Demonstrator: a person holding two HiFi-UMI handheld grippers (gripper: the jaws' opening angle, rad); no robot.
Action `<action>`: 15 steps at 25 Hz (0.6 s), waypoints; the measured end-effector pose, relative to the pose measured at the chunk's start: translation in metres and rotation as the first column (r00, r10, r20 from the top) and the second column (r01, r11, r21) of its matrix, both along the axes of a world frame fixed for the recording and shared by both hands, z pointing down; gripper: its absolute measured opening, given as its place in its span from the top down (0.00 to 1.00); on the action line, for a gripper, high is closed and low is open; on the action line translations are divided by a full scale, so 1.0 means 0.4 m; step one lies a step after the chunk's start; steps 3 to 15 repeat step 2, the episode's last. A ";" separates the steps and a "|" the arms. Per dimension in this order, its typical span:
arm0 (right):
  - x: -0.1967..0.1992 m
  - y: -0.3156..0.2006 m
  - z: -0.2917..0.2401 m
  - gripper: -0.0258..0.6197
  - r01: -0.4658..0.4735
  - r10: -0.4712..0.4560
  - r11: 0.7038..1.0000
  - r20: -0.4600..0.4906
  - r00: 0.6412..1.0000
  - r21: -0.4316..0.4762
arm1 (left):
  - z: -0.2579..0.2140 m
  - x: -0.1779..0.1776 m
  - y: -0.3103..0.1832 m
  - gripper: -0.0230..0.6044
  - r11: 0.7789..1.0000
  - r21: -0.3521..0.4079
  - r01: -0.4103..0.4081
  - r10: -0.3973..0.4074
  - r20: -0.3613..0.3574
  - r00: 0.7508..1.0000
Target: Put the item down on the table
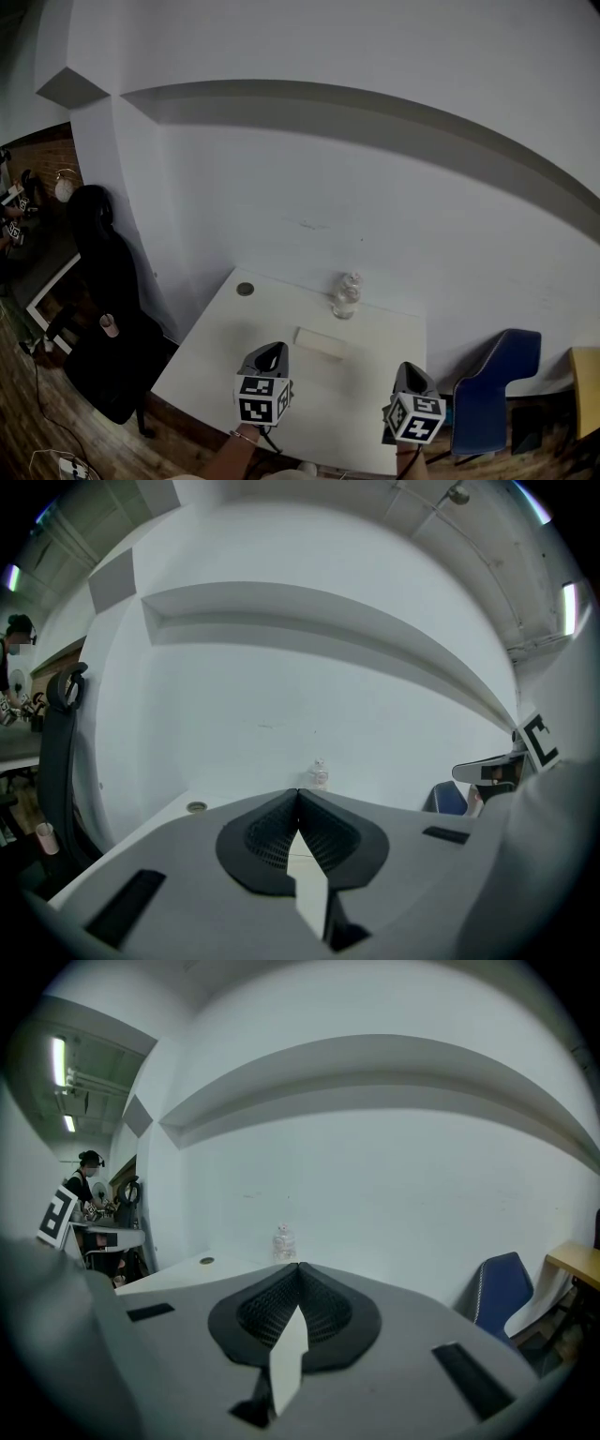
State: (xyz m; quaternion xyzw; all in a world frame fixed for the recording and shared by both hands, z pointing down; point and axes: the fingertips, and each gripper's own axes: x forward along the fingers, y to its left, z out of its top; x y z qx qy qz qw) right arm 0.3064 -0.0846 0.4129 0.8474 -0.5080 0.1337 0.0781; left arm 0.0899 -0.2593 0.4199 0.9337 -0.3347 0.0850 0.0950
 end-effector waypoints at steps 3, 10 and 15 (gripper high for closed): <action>0.002 0.001 0.002 0.91 -0.004 0.004 1.000 0.000 1.000 -0.004 | 0.003 -0.004 -0.003 0.94 1.000 -0.003 0.004 -0.004 0.001 1.000; 0.002 0.001 0.002 0.91 -0.004 0.004 1.000 0.000 1.000 -0.004 | 0.003 -0.004 -0.003 0.94 1.000 -0.003 0.004 -0.004 0.001 1.000; 0.002 0.001 0.002 0.91 -0.004 0.004 1.000 0.000 1.000 -0.004 | 0.003 -0.004 -0.003 0.94 1.000 -0.003 0.004 -0.004 0.001 1.000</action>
